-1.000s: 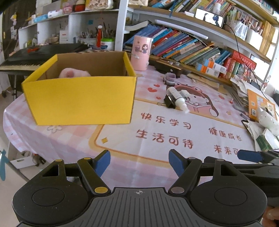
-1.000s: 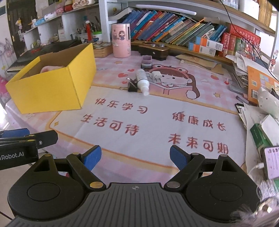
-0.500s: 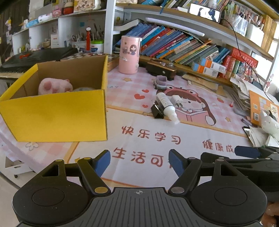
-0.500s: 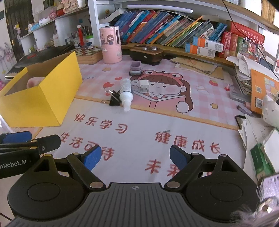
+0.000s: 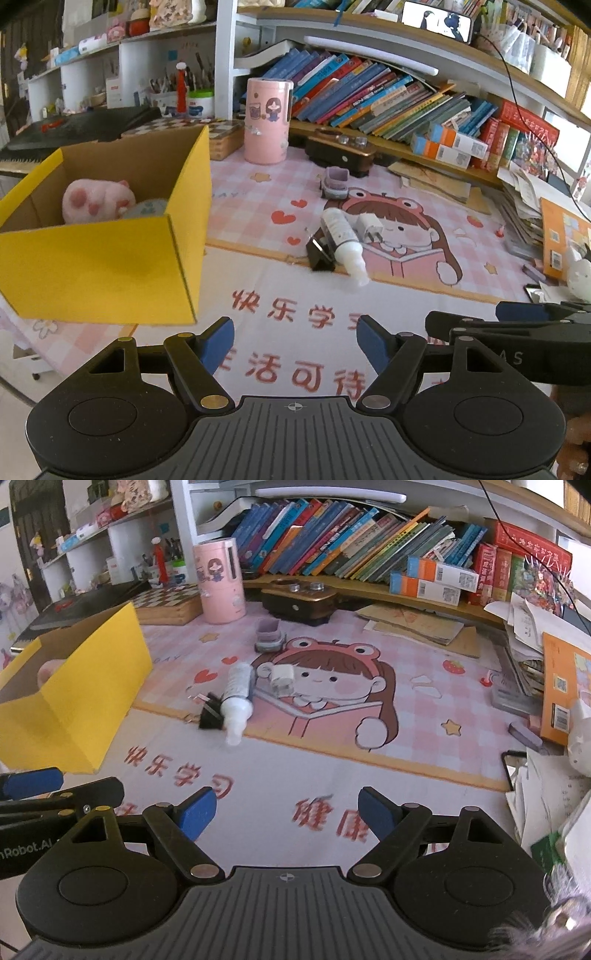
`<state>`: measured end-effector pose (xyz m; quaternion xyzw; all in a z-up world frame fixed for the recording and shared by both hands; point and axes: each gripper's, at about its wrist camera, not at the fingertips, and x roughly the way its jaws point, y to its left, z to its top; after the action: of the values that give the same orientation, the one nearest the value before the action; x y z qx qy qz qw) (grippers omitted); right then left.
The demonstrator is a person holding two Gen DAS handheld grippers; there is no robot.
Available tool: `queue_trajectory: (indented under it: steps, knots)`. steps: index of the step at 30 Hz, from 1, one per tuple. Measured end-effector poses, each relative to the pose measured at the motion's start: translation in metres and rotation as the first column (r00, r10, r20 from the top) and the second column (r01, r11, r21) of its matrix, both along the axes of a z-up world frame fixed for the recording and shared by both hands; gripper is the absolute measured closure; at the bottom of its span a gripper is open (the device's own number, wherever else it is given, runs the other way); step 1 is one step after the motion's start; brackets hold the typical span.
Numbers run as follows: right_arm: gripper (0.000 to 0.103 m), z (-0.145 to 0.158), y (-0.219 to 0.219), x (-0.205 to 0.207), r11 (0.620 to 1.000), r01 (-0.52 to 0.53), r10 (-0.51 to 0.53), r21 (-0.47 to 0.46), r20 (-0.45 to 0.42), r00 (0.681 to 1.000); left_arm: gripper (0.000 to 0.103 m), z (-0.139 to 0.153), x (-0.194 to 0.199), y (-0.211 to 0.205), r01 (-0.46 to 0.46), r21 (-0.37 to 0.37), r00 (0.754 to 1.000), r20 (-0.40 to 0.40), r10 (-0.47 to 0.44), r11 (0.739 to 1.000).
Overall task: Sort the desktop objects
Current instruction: 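Move both tools toward the binder clip and white charger on the mat, then close left tool on black binder clip while right tool grasps white charger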
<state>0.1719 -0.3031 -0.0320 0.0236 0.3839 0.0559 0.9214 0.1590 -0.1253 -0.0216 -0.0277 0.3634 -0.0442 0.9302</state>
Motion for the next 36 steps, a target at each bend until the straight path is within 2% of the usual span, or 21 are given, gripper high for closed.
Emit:
queue_trajectory:
  steps: [9, 11, 18, 21, 27, 29, 36]
  knots:
    - [0.023, -0.001, -0.016, 0.044, 1.000, -0.002, 0.001, 0.008, 0.030, 1.000, 0.029, -0.001, 0.033, -0.017, -0.011, 0.022, 1.000, 0.030, 0.010, 1.000]
    - [0.025, -0.001, -0.017, 0.055, 1.000, -0.009, 0.009, 0.006, 0.034, 0.999, 0.033, -0.001, 0.041, -0.020, -0.016, 0.027, 0.999, 0.040, 0.015, 1.000]
    - [0.037, -0.006, -0.013, 0.104, 0.998, -0.062, 0.062, -0.006, 0.044, 0.997, 0.039, -0.005, 0.070, -0.021, -0.060, 0.036, 0.997, 0.053, 0.058, 0.998]
    - [0.041, -0.008, -0.012, 0.116, 0.998, -0.064, 0.065, -0.011, 0.049, 0.997, 0.044, -0.006, 0.081, -0.021, -0.075, 0.037, 0.996, 0.051, 0.073, 0.997]
    - [0.041, -0.014, -0.006, 0.143, 0.996, -0.090, 0.090, -0.013, 0.054, 0.994, 0.054, -0.016, 0.099, -0.020, -0.108, 0.023, 0.994, 0.028, 0.108, 0.994]
    - [0.041, -0.018, -0.003, 0.148, 0.994, -0.104, 0.105, -0.018, 0.050, 0.993, 0.060, -0.019, 0.105, -0.020, -0.114, 0.012, 0.993, 0.015, 0.113, 0.993]
    - [0.045, -0.027, 0.005, 0.163, 0.993, -0.116, 0.117, -0.021, 0.040, 0.992, 0.068, -0.030, 0.124, -0.024, -0.109, -0.033, 0.994, -0.010, 0.108, 0.994]
